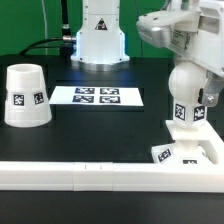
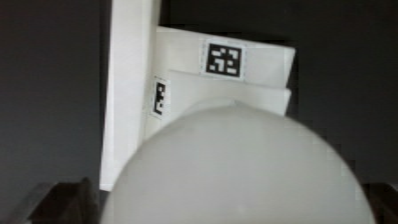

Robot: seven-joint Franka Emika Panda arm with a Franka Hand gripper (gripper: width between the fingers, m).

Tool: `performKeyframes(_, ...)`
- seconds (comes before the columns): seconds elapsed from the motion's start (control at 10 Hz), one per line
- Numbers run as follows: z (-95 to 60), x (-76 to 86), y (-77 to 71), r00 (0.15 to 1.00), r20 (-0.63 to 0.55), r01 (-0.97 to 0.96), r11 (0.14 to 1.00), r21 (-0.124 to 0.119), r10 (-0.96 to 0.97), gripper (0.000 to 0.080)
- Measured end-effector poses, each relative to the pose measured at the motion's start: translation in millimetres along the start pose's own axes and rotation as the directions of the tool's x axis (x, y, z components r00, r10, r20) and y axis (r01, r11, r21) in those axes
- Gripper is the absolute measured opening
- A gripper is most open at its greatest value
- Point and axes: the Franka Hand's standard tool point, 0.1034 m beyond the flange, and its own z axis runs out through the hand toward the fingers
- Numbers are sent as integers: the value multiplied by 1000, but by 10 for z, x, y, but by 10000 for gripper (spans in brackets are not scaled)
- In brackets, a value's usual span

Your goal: Assemble lamp

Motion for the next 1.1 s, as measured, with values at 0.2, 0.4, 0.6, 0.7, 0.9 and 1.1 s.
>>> performKeyframes(0.2, 1, -11, 1, 1000, 2, 7, 1000, -1, -7, 585)
performKeyframes(0.4, 2, -14, 1, 1000, 2, -7, 1000, -1, 7, 574)
performKeyframes(0.6, 2, -20, -1, 1000, 2, -27, 1000, 0, 27, 574)
performKeyframes(0.7, 3, -19, -3, 998, -1, -67, 998, 2, 67, 574)
performKeyframes(0.9, 7, -23, -19, 951, 2, -310, 951, 12, 310, 576)
performKeyframes(1.1, 12, -16, -31, 859, 2, -512, 859, 20, 512, 576)
